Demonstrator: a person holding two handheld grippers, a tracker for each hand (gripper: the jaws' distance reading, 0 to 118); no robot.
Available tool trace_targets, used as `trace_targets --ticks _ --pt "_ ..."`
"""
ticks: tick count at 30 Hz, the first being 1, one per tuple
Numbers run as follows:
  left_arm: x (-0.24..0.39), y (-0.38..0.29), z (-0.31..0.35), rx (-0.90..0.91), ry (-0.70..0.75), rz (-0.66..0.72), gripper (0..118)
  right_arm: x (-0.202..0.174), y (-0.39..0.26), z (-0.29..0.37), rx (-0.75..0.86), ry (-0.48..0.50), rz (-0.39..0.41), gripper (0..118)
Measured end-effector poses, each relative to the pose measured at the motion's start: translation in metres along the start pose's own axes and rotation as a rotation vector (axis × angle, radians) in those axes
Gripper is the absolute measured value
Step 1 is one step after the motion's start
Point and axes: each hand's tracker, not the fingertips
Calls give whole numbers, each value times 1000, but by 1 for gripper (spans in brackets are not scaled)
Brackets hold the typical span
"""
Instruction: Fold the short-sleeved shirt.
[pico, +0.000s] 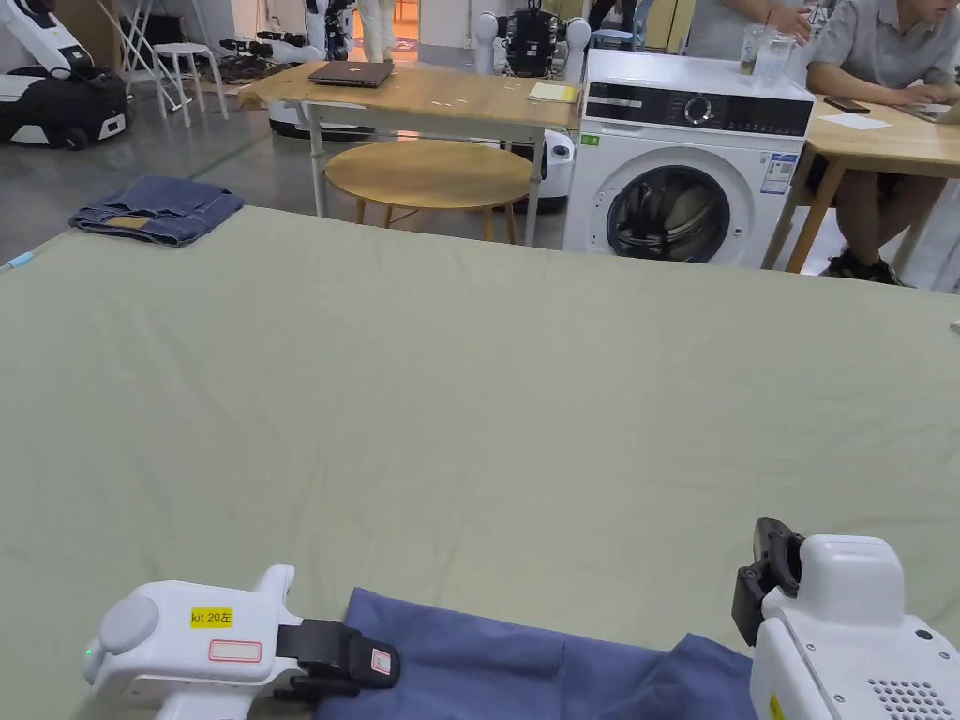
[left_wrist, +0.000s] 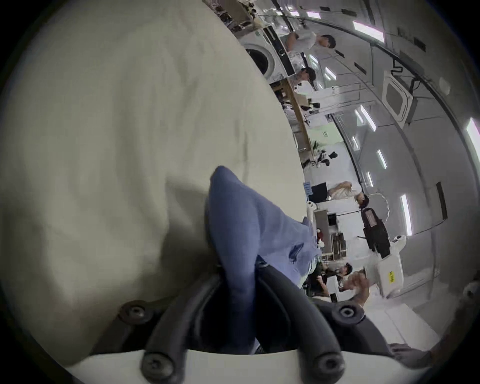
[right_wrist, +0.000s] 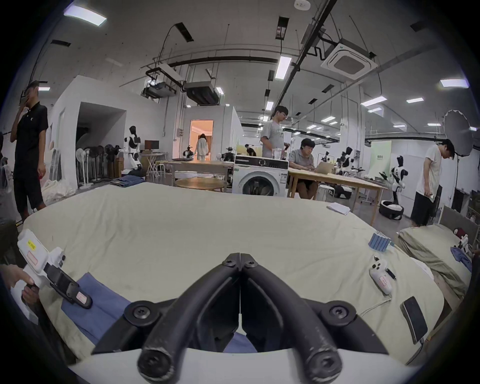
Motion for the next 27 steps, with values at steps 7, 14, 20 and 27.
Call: trace_targets --ticks 7,14,20,27 --pt "50 2 39 42 94 -123 2 3 3 0 5 -4 10 0" --pt "86 14 110 131 298 -163 2 1 5 -2 5 5 16 0" --pt "113 18 139 172 462 -165 2 -4 5 -5 3 18 24 0" --pt "158 15 102 103 492 -200 2 -6 4 -6 -4 26 20 0"
